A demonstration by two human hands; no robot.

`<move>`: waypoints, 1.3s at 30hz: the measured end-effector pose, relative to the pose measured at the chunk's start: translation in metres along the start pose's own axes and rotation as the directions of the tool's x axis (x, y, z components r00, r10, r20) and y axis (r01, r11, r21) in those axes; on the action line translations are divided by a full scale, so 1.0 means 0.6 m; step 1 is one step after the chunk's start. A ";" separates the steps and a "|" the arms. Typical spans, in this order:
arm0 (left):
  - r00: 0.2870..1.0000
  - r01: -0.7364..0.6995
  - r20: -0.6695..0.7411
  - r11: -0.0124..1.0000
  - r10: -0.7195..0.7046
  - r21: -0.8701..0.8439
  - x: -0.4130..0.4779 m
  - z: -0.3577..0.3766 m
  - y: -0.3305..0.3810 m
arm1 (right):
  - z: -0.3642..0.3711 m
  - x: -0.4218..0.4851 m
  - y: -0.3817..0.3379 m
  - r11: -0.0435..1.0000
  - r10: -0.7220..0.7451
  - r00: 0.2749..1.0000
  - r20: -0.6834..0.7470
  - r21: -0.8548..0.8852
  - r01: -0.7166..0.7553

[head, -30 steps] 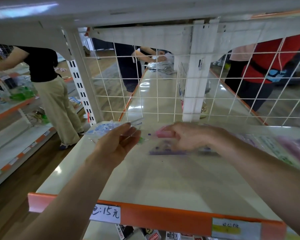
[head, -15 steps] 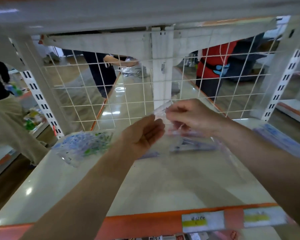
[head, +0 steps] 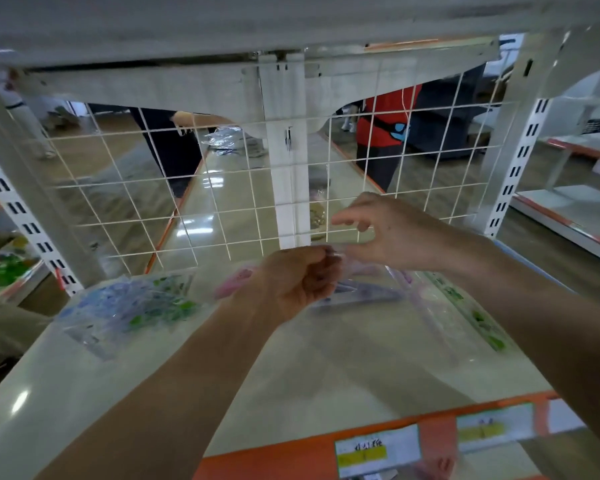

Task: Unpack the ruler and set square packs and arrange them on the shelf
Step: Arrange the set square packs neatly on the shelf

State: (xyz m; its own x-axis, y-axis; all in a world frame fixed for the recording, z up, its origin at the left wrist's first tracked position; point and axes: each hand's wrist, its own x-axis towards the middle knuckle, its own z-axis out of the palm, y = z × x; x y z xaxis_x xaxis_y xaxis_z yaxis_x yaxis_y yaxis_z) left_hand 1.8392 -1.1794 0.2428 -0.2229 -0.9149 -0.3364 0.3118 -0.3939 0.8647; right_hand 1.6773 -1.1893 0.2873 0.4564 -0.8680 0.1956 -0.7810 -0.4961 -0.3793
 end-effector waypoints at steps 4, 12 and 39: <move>0.997 -0.008 -0.073 0.998 0.012 0.059 0.008 -0.002 -0.012 | 0.033 -0.007 0.019 0.996 0.018 0.982 0.187 -0.094 -0.001; 0.982 -0.009 -0.183 0.975 0.050 0.221 0.022 -0.020 0.002 | 0.053 0.014 0.043 0.987 0.156 0.970 0.186 -0.077 -0.144; 0.958 -0.009 0.076 -0.234 0.277 0.972 0.057 -0.017 -0.043 | 0.097 0.001 0.062 0.946 0.175 0.947 0.271 -0.314 -0.085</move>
State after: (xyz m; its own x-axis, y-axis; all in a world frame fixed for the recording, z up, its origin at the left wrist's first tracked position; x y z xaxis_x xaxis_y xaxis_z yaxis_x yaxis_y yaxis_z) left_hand 1.8331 -1.2016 0.2054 -0.1968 -0.9789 -0.0544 -0.9690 0.1857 0.1632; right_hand 1.6731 -1.2070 0.2204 0.4108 -0.9030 -0.1261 -0.9112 -0.4018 -0.0914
